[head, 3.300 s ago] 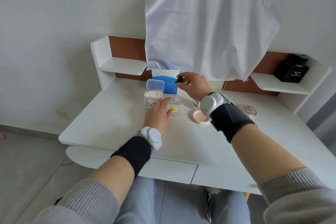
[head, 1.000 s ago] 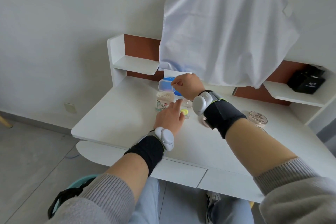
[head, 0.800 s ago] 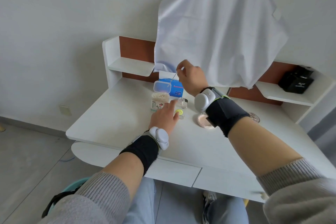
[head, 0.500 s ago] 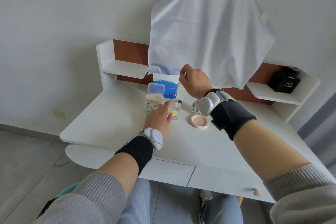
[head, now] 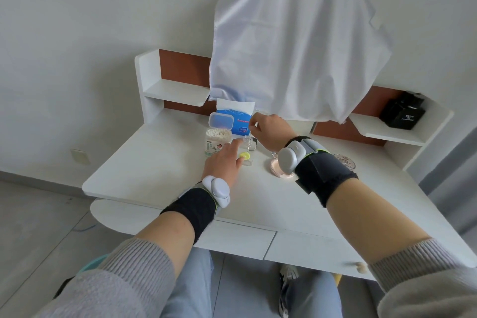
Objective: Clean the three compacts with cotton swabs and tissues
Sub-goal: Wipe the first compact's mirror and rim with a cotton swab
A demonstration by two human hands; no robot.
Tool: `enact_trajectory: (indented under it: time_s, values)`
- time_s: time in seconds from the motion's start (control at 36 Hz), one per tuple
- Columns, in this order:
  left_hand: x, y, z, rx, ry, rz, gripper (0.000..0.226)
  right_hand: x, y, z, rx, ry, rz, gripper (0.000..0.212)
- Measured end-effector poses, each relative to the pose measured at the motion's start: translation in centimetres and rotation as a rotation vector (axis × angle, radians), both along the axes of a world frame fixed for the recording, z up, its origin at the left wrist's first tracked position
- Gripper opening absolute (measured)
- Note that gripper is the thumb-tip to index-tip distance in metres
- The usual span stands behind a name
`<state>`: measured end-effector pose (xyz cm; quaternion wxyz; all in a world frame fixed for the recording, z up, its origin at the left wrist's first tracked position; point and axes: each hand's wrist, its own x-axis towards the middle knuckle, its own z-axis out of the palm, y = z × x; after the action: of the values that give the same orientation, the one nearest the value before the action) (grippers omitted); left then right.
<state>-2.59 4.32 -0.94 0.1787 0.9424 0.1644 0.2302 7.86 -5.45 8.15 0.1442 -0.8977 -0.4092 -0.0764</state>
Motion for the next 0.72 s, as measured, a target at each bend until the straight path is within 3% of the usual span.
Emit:
enact_trajectory:
  time_s: [0.72]
  values:
    - [0.00,-0.17,0.16,-0.007,0.030,0.021,0.049,-0.61,-0.47,-0.64,-0.076,-0.032,-0.009,0.025]
